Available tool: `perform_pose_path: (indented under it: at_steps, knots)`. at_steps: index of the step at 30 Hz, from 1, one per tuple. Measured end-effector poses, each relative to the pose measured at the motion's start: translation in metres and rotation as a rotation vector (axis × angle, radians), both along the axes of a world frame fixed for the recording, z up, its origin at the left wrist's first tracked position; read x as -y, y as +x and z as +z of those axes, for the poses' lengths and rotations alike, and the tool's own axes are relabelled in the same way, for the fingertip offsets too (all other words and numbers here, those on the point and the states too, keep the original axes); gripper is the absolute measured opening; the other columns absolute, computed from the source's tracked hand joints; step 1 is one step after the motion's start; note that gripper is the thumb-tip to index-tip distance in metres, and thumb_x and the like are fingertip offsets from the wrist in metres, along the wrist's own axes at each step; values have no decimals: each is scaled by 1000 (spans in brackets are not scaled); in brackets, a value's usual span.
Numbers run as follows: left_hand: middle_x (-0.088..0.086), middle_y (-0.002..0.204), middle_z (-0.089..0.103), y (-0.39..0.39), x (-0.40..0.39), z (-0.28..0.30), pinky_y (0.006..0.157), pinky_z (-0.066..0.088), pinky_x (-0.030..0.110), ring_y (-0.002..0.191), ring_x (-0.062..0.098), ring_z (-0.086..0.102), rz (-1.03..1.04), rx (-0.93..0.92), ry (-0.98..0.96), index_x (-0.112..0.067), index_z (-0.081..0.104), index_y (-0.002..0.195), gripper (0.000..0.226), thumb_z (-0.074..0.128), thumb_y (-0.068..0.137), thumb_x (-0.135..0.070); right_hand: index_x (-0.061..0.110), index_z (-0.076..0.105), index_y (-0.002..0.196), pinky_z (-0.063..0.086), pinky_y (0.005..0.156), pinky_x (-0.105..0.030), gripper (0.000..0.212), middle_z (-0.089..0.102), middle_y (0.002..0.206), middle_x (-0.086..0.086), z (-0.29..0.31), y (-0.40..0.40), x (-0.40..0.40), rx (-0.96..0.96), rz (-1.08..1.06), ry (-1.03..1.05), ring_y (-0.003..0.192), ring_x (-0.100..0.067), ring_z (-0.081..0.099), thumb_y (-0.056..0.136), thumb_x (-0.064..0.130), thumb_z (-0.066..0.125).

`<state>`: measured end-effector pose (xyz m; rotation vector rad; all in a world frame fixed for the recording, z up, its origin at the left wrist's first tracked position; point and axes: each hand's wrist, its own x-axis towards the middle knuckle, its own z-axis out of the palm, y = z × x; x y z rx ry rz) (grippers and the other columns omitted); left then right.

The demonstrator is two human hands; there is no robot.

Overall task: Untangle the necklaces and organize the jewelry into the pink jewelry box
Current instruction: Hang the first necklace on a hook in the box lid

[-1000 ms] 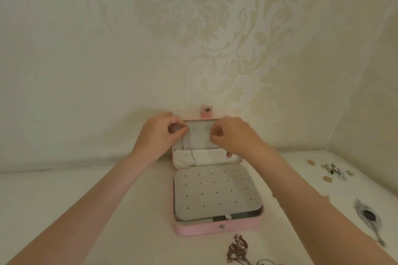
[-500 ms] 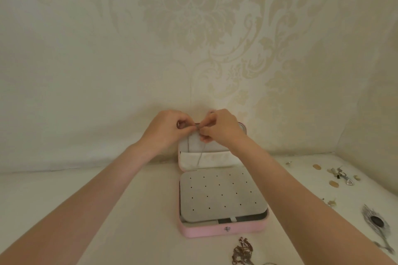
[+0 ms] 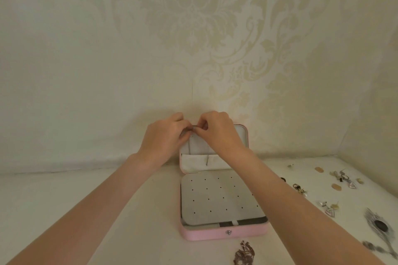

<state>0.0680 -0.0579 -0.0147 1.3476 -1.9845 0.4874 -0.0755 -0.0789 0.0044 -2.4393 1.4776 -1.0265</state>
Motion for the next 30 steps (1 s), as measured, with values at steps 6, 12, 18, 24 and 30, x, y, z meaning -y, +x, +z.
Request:
perform_pose_path:
  at_steps: [6, 12, 18, 24, 30]
  knots:
    - [-3, 61, 50, 5, -1, -11, 34, 31, 21, 41, 18, 48, -5, 8, -77, -17, 70, 76, 18, 55, 78, -27, 4, 69, 86, 43, 73, -27, 17, 67, 88, -8, -3, 0, 3, 30, -15, -32, 84, -21, 59, 87, 19, 63]
    - [-5, 64, 51, 1, -2, -18, 38, 28, 18, 44, 16, 48, 24, -124, -90, -16, 66, 73, 12, 58, 76, -24, 6, 69, 88, 47, 76, -30, 14, 68, 89, -7, -3, -1, 5, 12, -34, -36, 86, -22, 61, 87, 18, 61]
    - [-15, 65, 33, -1, -7, -17, 45, 18, 8, 48, 6, 31, 13, -240, -104, -19, 69, 79, 23, 50, 78, -32, 9, 73, 96, 44, 72, -28, 16, 69, 88, -7, 0, -3, 2, -33, 83, -31, 83, -18, 60, 87, 17, 62]
    - [-13, 56, 28, -7, -4, -16, 43, 20, 18, 49, 16, 38, 117, -257, -9, -18, 70, 80, 13, 74, 75, -30, 10, 73, 91, 39, 66, -24, 13, 60, 74, -1, 5, 2, 4, -13, 123, -14, 72, -12, 50, 86, 17, 63]
    - [-11, 61, 31, -11, 0, -14, 43, 16, 16, 49, 16, 39, 154, -253, -52, -13, 68, 74, 8, 75, 74, -17, 10, 72, 92, 36, 65, -23, 14, 63, 78, -1, 7, 1, 4, -31, 107, -12, 73, -11, 50, 88, 20, 62]
